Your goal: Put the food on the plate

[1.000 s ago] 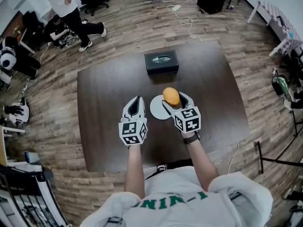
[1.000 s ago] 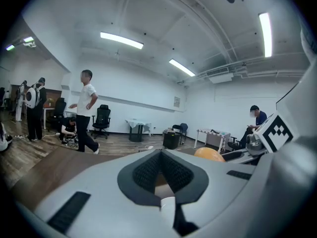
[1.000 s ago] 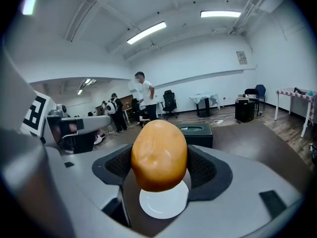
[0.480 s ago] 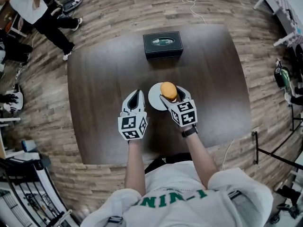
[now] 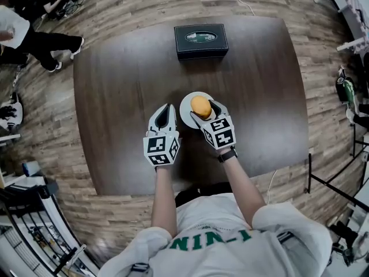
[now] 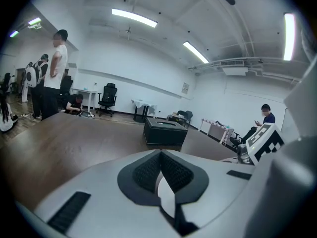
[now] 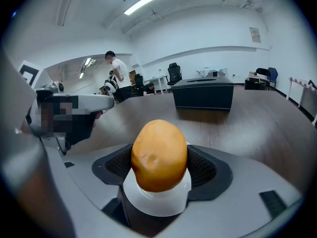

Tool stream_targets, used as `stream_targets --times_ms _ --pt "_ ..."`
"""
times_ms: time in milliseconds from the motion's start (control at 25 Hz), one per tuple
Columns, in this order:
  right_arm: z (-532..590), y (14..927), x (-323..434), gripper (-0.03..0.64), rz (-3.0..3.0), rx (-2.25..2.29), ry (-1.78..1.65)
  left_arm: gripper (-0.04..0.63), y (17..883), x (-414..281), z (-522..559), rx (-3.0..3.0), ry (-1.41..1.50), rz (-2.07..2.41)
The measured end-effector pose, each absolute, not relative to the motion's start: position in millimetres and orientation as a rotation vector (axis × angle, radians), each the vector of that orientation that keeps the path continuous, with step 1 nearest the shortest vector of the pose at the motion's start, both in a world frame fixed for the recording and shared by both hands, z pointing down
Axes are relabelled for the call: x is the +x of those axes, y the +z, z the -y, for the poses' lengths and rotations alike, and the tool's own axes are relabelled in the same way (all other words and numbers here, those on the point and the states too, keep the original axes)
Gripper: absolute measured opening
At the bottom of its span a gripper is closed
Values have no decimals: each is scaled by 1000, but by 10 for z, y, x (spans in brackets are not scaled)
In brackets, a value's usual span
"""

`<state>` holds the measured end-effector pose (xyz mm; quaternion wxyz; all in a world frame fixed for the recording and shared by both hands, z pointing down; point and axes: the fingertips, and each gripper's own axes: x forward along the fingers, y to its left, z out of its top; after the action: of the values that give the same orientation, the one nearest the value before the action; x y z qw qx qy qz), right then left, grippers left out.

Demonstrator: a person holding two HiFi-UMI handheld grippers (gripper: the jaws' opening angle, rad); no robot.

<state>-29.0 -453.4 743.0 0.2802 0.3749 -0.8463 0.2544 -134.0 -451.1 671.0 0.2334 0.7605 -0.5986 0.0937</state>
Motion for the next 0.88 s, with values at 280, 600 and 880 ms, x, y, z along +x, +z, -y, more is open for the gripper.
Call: stream_targets --times_ms 280,600,880 --pt "4478 7677 -320 348 2214 956 671 11 6895 -1289 4491 2069 274 1619" --pt "4447 7773 -324 348 2198 926 655 11 6955 -1278 4481 2051 277 1622" --pt "4431 7814 -329 386 2212 904 651 11 6985 -1255 4471 2042 281 1628"
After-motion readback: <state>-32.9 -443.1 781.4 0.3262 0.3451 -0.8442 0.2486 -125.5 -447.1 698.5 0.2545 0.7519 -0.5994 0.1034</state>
